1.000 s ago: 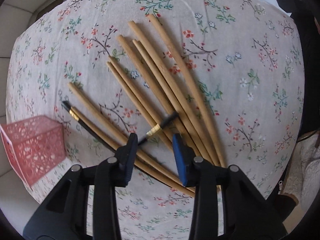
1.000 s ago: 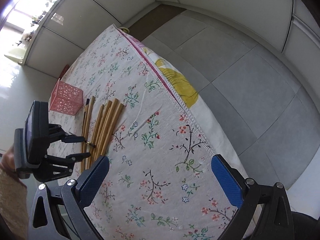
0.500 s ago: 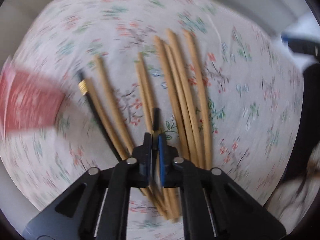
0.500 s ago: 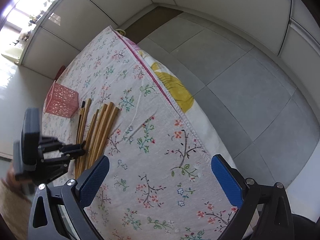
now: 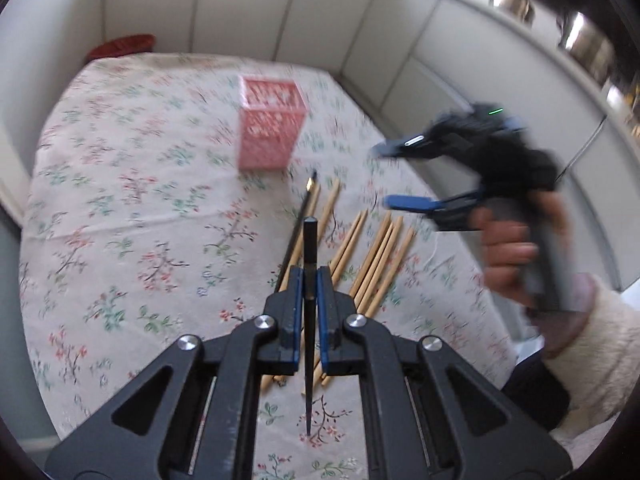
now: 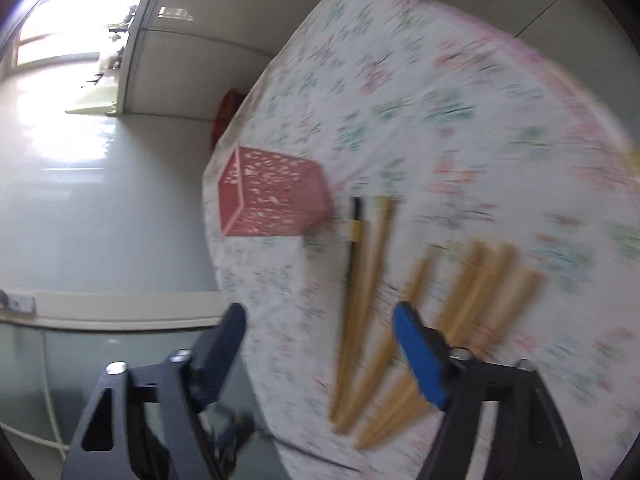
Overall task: Organize utensils
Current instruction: 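Lift the black chopstick with the left tool while the right tool grasps the other black chopstick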
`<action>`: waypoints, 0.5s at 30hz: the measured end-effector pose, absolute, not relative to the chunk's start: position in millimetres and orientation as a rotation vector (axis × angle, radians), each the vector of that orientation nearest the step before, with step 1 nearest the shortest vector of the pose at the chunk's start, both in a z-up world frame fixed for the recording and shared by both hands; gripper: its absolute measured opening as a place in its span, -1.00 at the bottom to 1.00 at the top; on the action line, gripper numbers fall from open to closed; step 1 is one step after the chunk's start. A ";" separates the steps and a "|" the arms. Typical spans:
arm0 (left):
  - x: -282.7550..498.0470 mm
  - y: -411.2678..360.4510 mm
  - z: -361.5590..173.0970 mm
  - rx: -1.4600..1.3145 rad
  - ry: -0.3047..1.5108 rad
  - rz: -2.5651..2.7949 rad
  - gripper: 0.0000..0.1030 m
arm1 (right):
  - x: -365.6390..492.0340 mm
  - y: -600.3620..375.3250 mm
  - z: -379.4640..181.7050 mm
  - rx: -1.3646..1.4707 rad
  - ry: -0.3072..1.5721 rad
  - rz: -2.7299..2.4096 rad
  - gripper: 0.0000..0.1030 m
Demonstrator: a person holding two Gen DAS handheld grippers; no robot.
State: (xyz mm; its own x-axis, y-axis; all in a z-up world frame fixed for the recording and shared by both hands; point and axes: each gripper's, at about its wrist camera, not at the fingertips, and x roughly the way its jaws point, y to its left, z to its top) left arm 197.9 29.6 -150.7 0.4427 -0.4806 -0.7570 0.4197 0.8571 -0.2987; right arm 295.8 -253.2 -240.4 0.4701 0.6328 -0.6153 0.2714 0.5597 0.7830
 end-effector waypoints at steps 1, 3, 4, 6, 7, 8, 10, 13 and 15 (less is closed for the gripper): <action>193.3 36.8 -146.7 -0.100 0.938 -0.559 -0.85 | 301.4 -245.0 -238.8 0.920 1.102 0.244 0.25; 189.5 44.7 -140.2 -0.136 0.904 -0.561 -0.85 | 316.7 -224.0 -225.3 0.756 1.080 0.208 0.06; 186.4 48.9 -136.7 -0.155 0.889 -0.565 -0.85 | 323.3 -217.3 -220.4 0.717 1.077 0.204 0.03; 185.6 52.0 -134.5 -0.183 0.867 -0.568 -0.85 | 339.6 -204.4 -216.1 0.642 1.109 0.182 -0.11; 182.7 54.4 -131.6 -0.191 0.859 -0.574 -0.85 | 345.0 -199.6 -218.9 0.611 1.126 0.171 -0.17; 181.2 54.6 -132.2 -0.192 0.853 -0.580 -0.85 | 349.9 -193.0 -220.1 0.559 1.144 0.148 -0.27; 176.7 55.6 -127.5 -0.200 0.837 -0.593 -0.85 | 357.4 -180.4 -226.3 0.426 1.161 0.076 -0.27; 172.6 58.9 -120.2 -0.219 0.813 -0.611 -0.85 | 366.2 -168.8 -241.2 0.386 1.199 0.043 -0.27; 172.4 62.3 -117.5 -0.230 0.799 -0.612 -0.85 | 370.4 -166.2 -250.5 0.363 1.217 0.004 -0.27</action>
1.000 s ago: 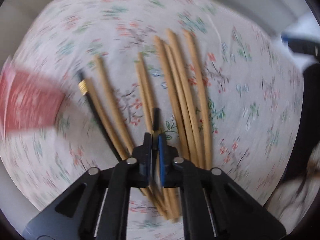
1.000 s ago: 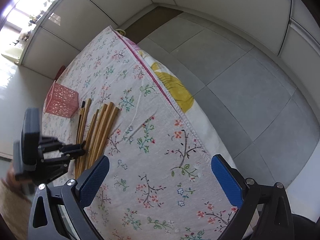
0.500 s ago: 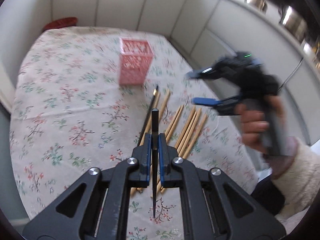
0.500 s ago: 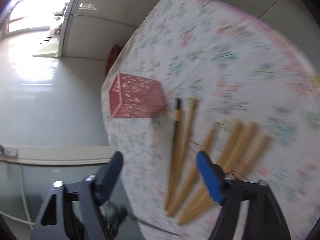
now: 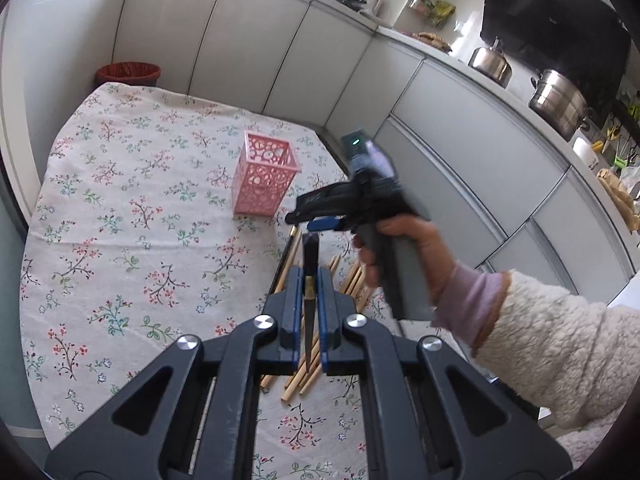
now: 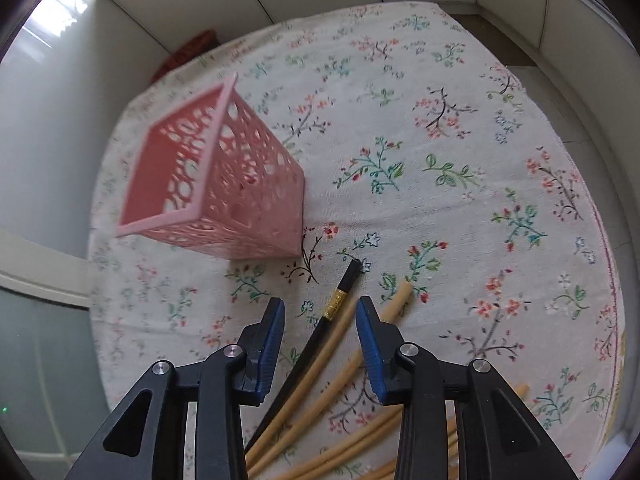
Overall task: Organize utensils
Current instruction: 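Lift the black chopstick with the left tool while the right tool grasps the other black chopstick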
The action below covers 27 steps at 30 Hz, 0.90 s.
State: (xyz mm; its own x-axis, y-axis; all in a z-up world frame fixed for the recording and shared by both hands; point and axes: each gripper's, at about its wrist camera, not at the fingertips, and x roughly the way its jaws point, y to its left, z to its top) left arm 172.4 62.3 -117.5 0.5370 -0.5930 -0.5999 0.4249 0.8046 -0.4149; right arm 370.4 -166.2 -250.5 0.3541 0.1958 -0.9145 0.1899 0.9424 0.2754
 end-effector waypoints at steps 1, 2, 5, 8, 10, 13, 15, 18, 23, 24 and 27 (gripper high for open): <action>172.8 64.4 -116.9 -0.238 0.793 -0.614 -0.85 | 372.8 -163.1 -253.3 0.354 1.220 -0.011 -0.27; 172.5 65.7 -116.1 -0.242 0.789 -0.614 -0.85 | 375.4 -160.0 -257.1 0.342 1.229 -0.030 -0.27; 171.4 71.3 -112.7 -0.259 0.777 -0.612 -0.85 | 374.5 -158.9 -268.3 0.365 1.228 -0.099 -0.68; 169.8 72.9 -110.0 -0.265 0.770 -0.618 -0.85 | 366.9 -170.8 -272.3 0.425 1.219 -0.085 -0.72; 169.2 72.4 -110.7 -0.264 0.774 -0.618 -0.85 | 359.4 -179.0 -271.3 0.421 1.234 -0.074 -0.79; 169.9 73.5 -111.5 -0.274 0.778 -0.625 -0.85 | 338.8 -192.6 -265.3 0.382 1.245 -0.070 -0.83; 170.4 73.7 -111.4 -0.287 0.779 -0.628 -0.85 | 330.4 -200.6 -261.4 0.400 1.223 -0.013 -0.80; 168.4 71.8 -109.7 -0.288 0.773 -0.635 -0.85 | 333.3 -209.7 -258.2 0.409 1.229 -0.023 -0.60; 165.0 71.9 -107.1 -0.282 0.760 -0.640 -0.85 | 346.4 -201.8 -254.8 0.383 1.230 -0.052 -0.56; 165.2 73.1 -107.3 -0.284 0.759 -0.638 -0.85 | 349.9 -197.8 -258.0 0.374 1.246 -0.068 -0.56; 165.7 76.2 -106.7 -0.289 0.754 -0.635 -0.85 | 355.4 -189.7 -268.1 0.356 1.297 -0.120 -0.56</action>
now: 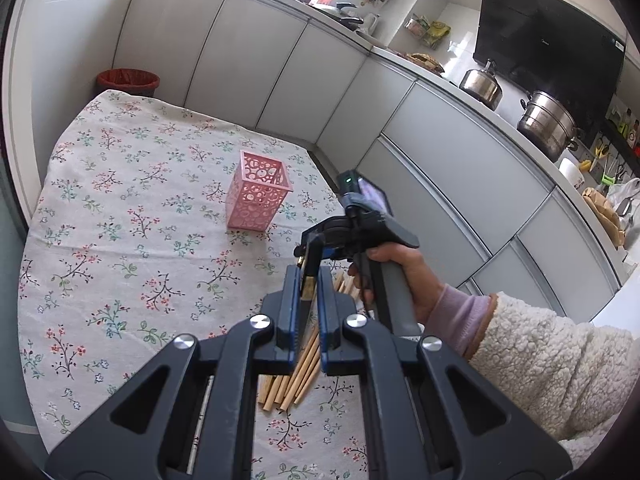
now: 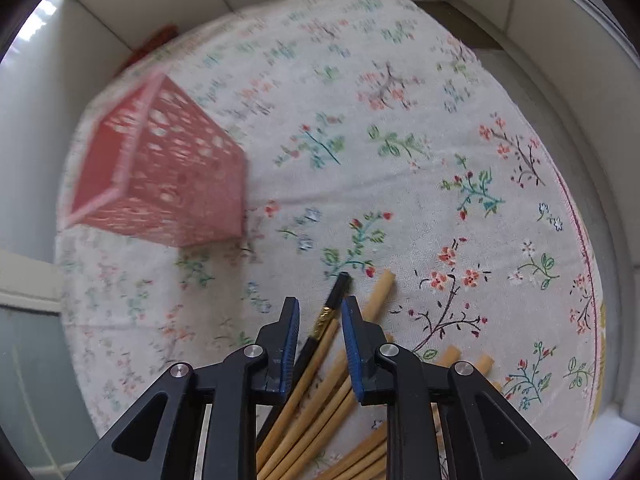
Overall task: Organize utensils
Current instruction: 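Lift the black chopstick with the left tool while the right tool grasps the other black chopstick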
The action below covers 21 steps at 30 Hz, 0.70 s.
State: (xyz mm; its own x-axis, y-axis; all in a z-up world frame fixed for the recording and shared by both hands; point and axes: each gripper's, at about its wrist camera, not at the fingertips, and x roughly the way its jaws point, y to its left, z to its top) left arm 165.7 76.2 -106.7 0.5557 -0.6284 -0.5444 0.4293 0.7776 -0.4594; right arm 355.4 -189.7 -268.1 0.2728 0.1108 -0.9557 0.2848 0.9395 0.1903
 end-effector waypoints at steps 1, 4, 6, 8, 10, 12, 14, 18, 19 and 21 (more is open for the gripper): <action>165.5 76.6 -106.2 -0.287 0.752 -0.635 -0.85 | 357.6 -187.9 -268.0 0.349 1.278 -0.130 -0.56; 163.9 75.6 -105.0 -0.279 0.746 -0.635 -0.85 | 364.8 -176.2 -269.8 0.317 1.275 -0.166 -0.59; 163.9 75.8 -104.3 -0.277 0.743 -0.632 -0.85 | 363.6 -173.0 -269.7 0.296 1.266 -0.198 -0.77; 164.5 76.8 -104.1 -0.284 0.741 -0.624 -0.85 | 365.6 -163.7 -271.4 0.340 1.252 -0.195 -0.79; 164.1 76.7 -103.3 -0.290 0.738 -0.614 -0.85 | 357.9 -164.9 -265.5 0.408 1.204 -0.163 -0.82; 162.7 74.9 -100.5 -0.287 0.730 -0.609 -0.85 | 343.4 -165.4 -247.3 0.425 1.126 -0.134 -0.82; 158.3 71.1 -94.3 -0.267 0.709 -0.593 -0.85 | 323.5 -167.8 -225.9 0.438 1.059 -0.083 -0.83; 152.1 61.1 -81.9 -0.238 0.686 -0.553 -0.85 | 272.5 -167.0 -181.4 0.427 0.914 0.004 -0.83; 150.7 58.5 -79.4 -0.237 0.686 -0.545 -0.85 | 257.6 -172.9 -173.2 0.427 0.887 0.020 -0.84; 149.7 54.0 -75.4 -0.243 0.692 -0.529 -0.85 | 236.0 -182.1 -156.0 0.419 0.832 0.039 -0.84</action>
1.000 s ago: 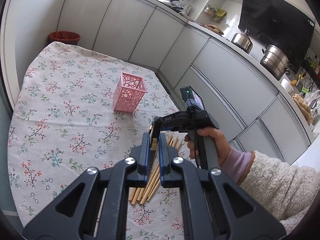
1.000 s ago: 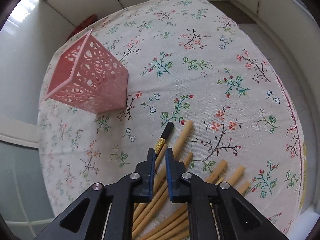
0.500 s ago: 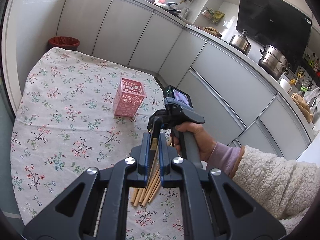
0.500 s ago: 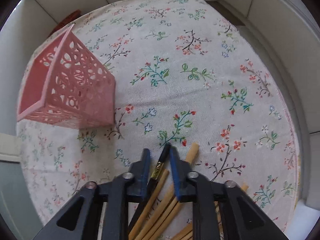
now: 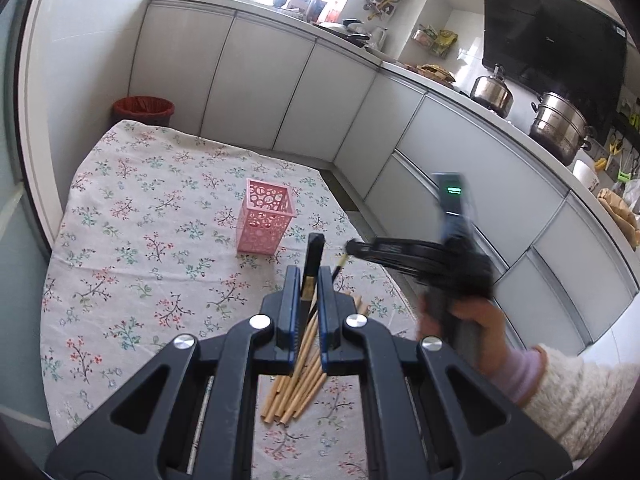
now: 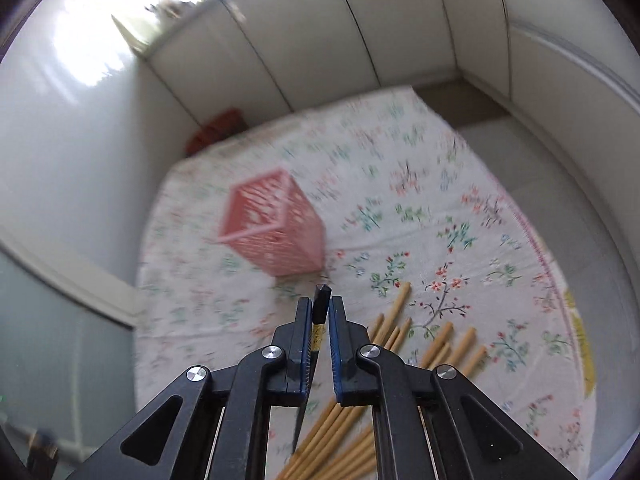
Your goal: Organize utensils
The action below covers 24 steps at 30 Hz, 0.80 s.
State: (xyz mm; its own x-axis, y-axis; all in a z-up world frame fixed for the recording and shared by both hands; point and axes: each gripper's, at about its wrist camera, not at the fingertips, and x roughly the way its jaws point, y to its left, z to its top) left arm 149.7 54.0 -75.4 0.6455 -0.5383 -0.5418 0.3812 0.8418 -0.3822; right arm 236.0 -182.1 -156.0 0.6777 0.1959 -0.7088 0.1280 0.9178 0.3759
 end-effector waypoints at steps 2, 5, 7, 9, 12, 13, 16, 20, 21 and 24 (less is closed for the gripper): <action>148.3 50.2 -71.7 -0.240 0.696 -0.511 -0.85 | 226.4 -183.4 -144.7 0.420 0.793 0.064 -0.85; 145.2 45.9 -61.0 -0.242 0.694 -0.486 -0.85 | 201.2 -192.4 -120.8 0.402 0.740 0.082 -0.86; 144.2 44.1 -52.8 -0.247 0.687 -0.485 -0.85 | 194.5 -195.4 -102.7 0.393 0.713 0.091 -0.86; 145.3 40.6 -42.6 -0.247 0.676 -0.479 -0.85 | 187.2 -200.5 -86.8 0.386 0.695 0.099 -0.86; 153.5 33.3 -23.9 -0.245 0.662 -0.469 -0.85 | 180.1 -207.8 -59.6 0.376 0.655 0.107 -0.86; 157.5 30.5 -16.0 -0.240 0.650 -0.462 -0.85 | 179.7 -208.6 -54.4 0.375 0.646 0.108 -0.86; 169.6 20.3 4.6 -0.217 0.601 -0.443 -0.85 | 180.0 -217.9 -31.1 0.388 0.609 0.112 -0.86; 191.4 6.0 17.4 -0.200 0.575 -0.441 -0.85 | 187.8 -229.5 -10.7 0.407 0.573 0.111 -0.86; 194.8 3.6 18.4 -0.200 0.579 -0.443 -0.85 | 192.1 -232.7 -7.1 0.411 0.567 0.109 -0.86; 208.5 -10.1 8.3 -0.141 0.629 -0.471 -0.85 | 198.4 -242.3 -8.6 0.435 0.566 0.118 -0.86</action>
State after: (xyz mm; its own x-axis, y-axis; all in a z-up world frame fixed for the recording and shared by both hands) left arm 208.5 -10.1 8.3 0.7074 -0.4644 -0.5329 0.3804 0.8855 -0.2668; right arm 198.4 -242.3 -8.6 0.8401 0.2258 -0.4931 0.0098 0.9028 0.4300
